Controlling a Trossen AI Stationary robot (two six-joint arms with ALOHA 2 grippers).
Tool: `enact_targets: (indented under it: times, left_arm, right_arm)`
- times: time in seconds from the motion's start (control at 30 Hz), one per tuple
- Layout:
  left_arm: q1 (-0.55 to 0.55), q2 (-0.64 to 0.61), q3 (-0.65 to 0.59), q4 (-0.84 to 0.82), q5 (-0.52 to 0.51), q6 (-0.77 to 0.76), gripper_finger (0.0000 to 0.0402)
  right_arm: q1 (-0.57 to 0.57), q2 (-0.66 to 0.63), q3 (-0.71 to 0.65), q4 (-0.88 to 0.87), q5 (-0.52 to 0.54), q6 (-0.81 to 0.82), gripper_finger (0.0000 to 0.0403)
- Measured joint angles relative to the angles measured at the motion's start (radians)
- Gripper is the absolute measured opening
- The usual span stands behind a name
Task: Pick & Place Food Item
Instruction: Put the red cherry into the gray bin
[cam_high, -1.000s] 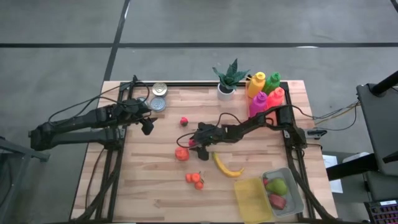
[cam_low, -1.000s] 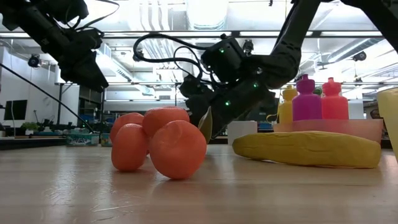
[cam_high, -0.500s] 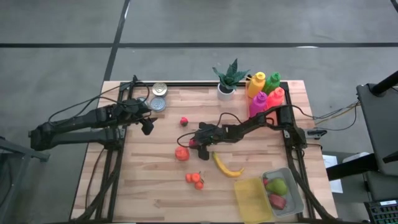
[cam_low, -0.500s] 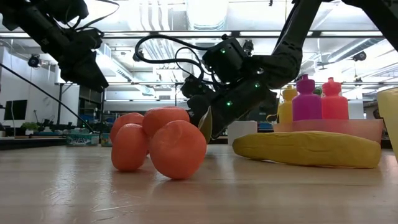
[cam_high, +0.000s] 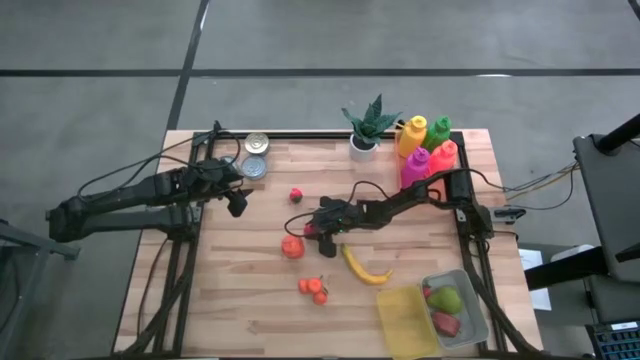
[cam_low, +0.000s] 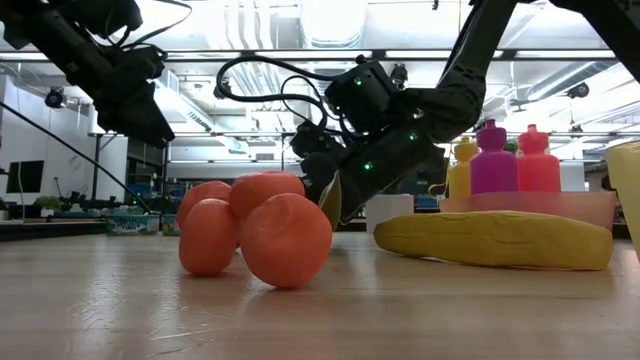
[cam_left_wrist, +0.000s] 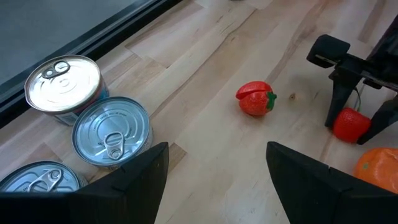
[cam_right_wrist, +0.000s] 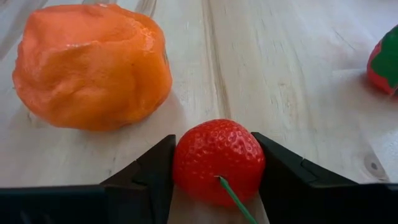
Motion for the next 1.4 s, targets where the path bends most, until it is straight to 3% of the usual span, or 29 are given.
enact_targets:
  times: [0.4, 0.6, 0.93, 1.4]
  left_arm:
    - [0.000, 0.000, 0.000, 0.000, 0.000, 0.000, 0.0275]
    - [0.000, 0.000, 0.000, 0.000, 0.000, 0.000, 0.0275]
    - [0.000, 0.000, 0.000, 0.000, 0.000, 0.000, 0.0275]
    - [0.000, 0.000, 0.000, 0.000, 0.000, 0.000, 0.0275]
  right_arm:
    - [0.000, -0.035, 0.006, -0.019, -0.003, 0.000, 0.0179]
    - [-0.005, -0.119, 0.005, -0.107, 0.005, -0.002, 0.0178]
    - [-0.005, -0.414, 0.005, -0.505, 0.104, 0.021, 0.0178]
    - [0.051, -0.839, 0.005, -1.091, 0.131, 0.409, 0.0178]
